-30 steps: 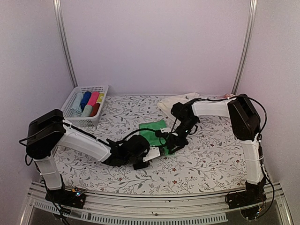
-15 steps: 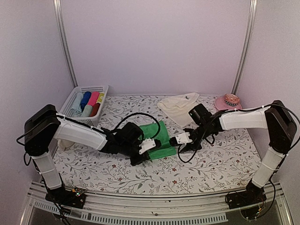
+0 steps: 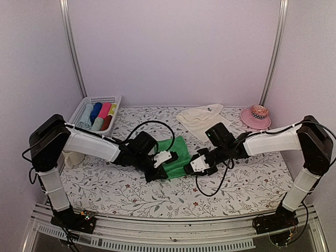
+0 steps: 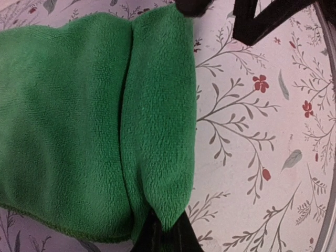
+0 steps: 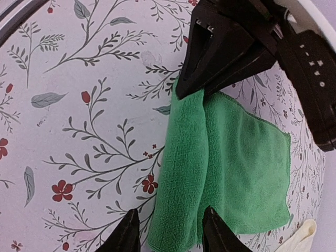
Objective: Roll the towels
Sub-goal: Roll the towel at the center of the board.
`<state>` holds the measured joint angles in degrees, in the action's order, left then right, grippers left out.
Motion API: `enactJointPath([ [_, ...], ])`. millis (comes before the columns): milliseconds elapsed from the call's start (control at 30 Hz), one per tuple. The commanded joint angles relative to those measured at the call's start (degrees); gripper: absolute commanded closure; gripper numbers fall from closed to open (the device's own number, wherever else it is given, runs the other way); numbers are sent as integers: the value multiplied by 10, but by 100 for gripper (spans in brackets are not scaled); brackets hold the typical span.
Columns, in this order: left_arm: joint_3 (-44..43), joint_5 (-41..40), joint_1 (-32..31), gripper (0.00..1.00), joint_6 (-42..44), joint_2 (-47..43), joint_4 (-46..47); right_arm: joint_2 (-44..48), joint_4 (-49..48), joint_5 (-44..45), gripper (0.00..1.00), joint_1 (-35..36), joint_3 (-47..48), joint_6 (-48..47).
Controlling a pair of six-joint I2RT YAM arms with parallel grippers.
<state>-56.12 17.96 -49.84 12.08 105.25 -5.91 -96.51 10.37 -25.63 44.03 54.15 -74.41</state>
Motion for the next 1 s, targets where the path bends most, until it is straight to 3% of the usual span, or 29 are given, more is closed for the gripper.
enactJointPath([
  [0, -7, 28, 17, 100, -16, 18, -23, -27, -25, 9, 60, 13, -1, 15],
  [833, -3, 52, 46, 100, -21, 26, -28, -130, -79, 139, 61, 22, 44, 77],
  [900, 2, 40, 49, 93, -20, 16, -29, -138, -68, 142, 67, 23, 51, 79],
  [967, 10, 18, 54, 76, -21, -3, -27, -148, -34, 138, 78, 23, 68, 82],
])
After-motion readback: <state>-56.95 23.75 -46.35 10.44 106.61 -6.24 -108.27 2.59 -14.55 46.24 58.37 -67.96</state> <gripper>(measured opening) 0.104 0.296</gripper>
